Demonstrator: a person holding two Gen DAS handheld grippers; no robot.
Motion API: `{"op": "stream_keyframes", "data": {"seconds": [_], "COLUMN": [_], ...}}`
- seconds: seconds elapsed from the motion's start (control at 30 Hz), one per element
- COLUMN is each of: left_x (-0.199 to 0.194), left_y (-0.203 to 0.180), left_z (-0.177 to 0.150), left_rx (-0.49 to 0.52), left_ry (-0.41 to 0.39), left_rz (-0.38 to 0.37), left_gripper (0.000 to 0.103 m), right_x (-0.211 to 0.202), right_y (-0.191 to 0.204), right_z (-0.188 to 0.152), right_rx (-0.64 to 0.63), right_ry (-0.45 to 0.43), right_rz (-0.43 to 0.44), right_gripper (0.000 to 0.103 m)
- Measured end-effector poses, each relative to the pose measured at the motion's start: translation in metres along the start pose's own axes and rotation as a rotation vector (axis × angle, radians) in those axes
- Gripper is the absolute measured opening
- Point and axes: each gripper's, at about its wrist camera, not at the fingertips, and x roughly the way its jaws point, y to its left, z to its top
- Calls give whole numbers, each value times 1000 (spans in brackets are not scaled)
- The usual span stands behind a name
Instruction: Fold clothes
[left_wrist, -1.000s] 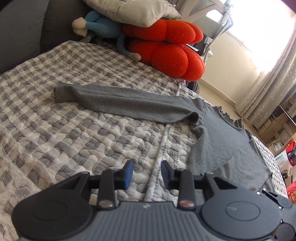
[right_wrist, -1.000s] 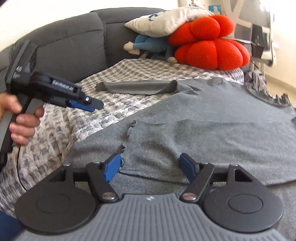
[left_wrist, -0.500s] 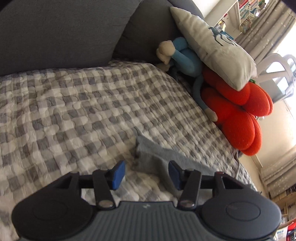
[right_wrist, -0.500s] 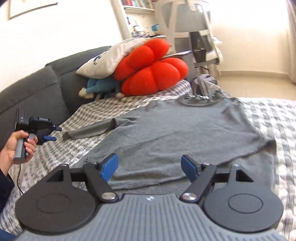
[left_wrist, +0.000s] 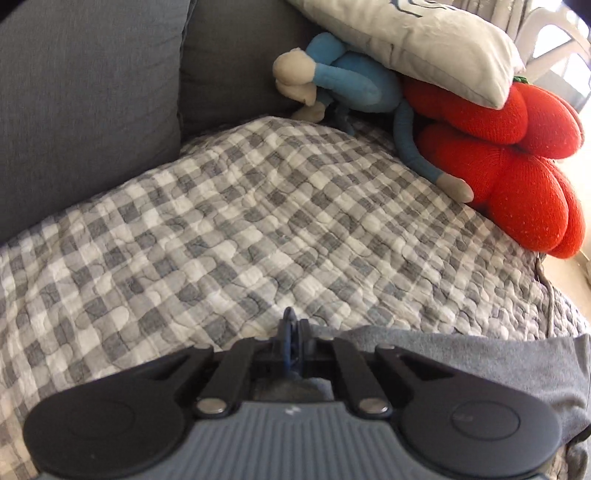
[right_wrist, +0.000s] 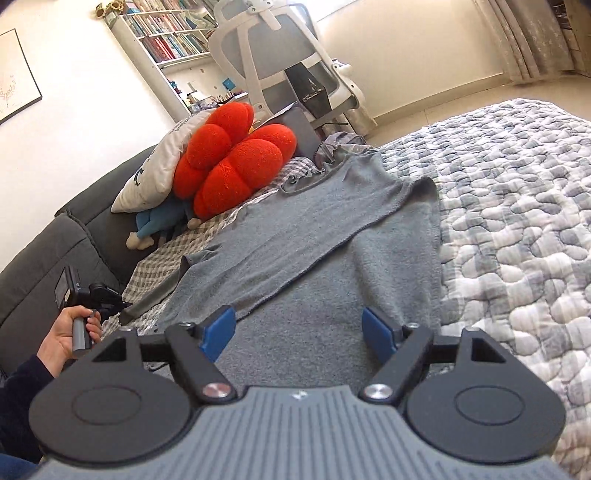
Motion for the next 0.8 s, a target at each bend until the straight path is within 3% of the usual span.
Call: {"op": "stream_keyframes", "data": {"seconds": [0.07, 0.2, 0.37, 0.5, 0.57, 0.63, 0.7, 0.8], "left_x": [-19, -91, -199, -275, -291, -286, -264, -220], "left_y": [-8, -48, -128, -198, -218, -224, -219, -203], "left_z": [2, 10, 3, -37, -64, -82, -89, -89], "left_rx": [-1, -3, 118, 349, 452, 494, 482, 419], "left_ry": [-36, -133, -233, -293, -301, -273, -205, -118], "left_rz": [-42, -261, -588, -865, -909, -919, -881, -771], "left_gripper": [3, 2, 3, 4, 7, 8, 19, 20], "right_x": [-4, -8, -12, -21, -24, -28, -34, -37], "right_y": [-4, -9, -9, -15, -19, -24, -27, -36], "right_z": [-2, -7, -7, -10, -10, -10, -8, -1], "right_rx": [37, 79, 107, 151, 170, 186, 190, 199], "right_ry": [-14, -37, -59, -90, -97, -105, -117, -126], "right_rz": [5, 17, 22, 34, 43, 56, 62, 58], "right_gripper": [79, 79, 79, 79, 79, 79, 79, 80]}}
